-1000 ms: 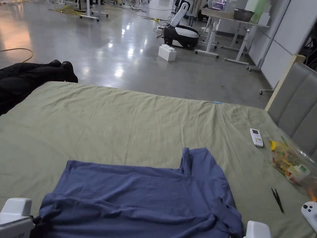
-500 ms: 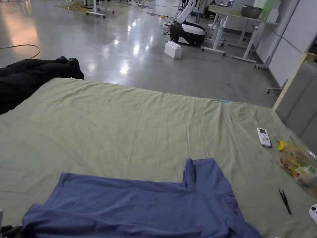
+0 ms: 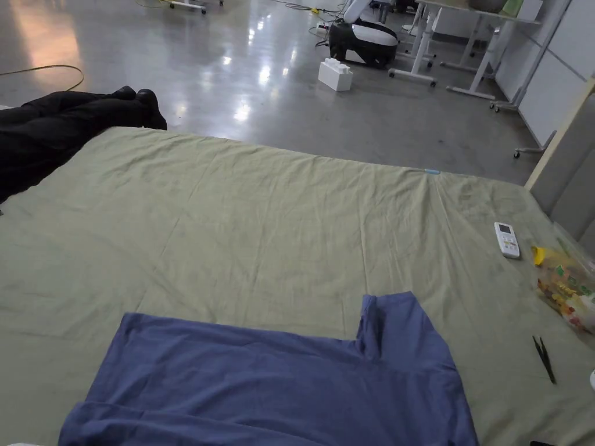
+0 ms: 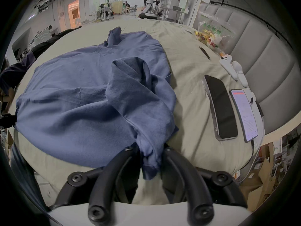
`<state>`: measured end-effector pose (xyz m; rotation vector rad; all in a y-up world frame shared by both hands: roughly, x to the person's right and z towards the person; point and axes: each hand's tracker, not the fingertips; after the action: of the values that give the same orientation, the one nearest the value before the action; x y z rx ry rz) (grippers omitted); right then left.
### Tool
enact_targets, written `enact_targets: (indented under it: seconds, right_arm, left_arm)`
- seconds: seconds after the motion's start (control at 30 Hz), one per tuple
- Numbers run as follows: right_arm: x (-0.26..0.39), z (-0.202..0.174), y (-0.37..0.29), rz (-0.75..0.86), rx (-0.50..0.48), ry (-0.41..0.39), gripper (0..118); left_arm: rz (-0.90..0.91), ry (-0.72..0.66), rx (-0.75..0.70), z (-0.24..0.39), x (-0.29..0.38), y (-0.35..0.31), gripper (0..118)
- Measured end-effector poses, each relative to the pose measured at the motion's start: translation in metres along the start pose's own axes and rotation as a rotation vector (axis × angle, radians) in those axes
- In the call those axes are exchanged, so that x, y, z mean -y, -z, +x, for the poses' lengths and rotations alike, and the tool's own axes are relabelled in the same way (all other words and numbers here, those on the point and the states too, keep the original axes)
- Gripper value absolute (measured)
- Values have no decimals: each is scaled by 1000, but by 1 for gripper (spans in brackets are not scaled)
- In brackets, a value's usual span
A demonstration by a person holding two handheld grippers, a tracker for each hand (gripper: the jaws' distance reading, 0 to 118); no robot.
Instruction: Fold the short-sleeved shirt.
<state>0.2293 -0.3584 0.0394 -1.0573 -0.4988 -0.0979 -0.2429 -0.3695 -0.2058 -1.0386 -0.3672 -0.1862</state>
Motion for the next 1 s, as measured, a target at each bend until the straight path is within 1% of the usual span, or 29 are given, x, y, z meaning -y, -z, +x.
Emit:
enact_targets:
  seconds: [0.03,0.1,0.13,0.17,0.27,0.3,0.33,0.43,0.5,0.63,0.67,0.7,0.73,0.77,0.8,0.83,0.87,0.9,0.93,1.0]
  right_arm:
    - [-1,-1,-2,7,33,-15,32]
    - [-5,-1,-8,11,62,-37,50]
    - [-6,2,-11,24,76,-32,58]
    - [-9,2,-17,69,78,-24,69]
    - [-23,-2,-40,232,17,-14,80]
    - [-30,-5,-48,300,7,-16,83]
    - [-35,-9,-53,351,2,-21,84]
    - [-57,-27,-69,526,17,-40,85]
    - [-71,-37,-80,620,10,-32,85]
    - [-97,-54,-102,817,-30,12,83]
    - [-103,-59,-106,839,-37,42,80]
    - [-107,-62,-110,875,-41,52,73]
    - [-110,-64,-114,909,-32,53,61]
    - [-112,-67,-118,947,-16,42,46]
    - [-115,-72,-123,994,11,13,41]
    - [-117,-73,-127,1037,39,-5,41]
    - [-117,-73,-126,1022,2,27,22]
    - [-118,-73,-129,1045,11,29,11]
    - [-119,-75,-131,1057,16,24,10]
    - [-122,-75,-131,1046,-10,37,2]
  left_arm:
    - [6,7,-4,1,1,-2,8]
    - [5,17,-14,1,-2,-3,10]
    - [8,18,-23,2,-4,-5,15]
    - [24,24,-39,5,-5,-9,24]
    - [133,41,-41,11,-18,-19,57]
    - [179,39,-26,18,-25,-28,60]
    - [215,41,-16,21,-30,-31,60]
    - [359,47,-16,42,-52,-46,60]
    - [452,65,-21,56,-66,-56,60]
    - [659,75,-41,85,-88,-86,60]
    - [709,73,-58,91,-93,-94,59]
    - [746,75,-66,95,-96,-100,59]
    - [779,70,-70,98,-99,-106,58]
    - [810,64,-73,101,-101,-112,52]
    - [843,57,-74,103,-102,-117,52]
    - [862,54,-65,103,-104,-122,49]
    - [878,54,-72,104,-104,-127,35]
    - [892,47,-90,106,-104,-130,16]
    - [901,41,-106,106,-103,-132,9]
    - [924,20,-84,103,-102,-137,4]
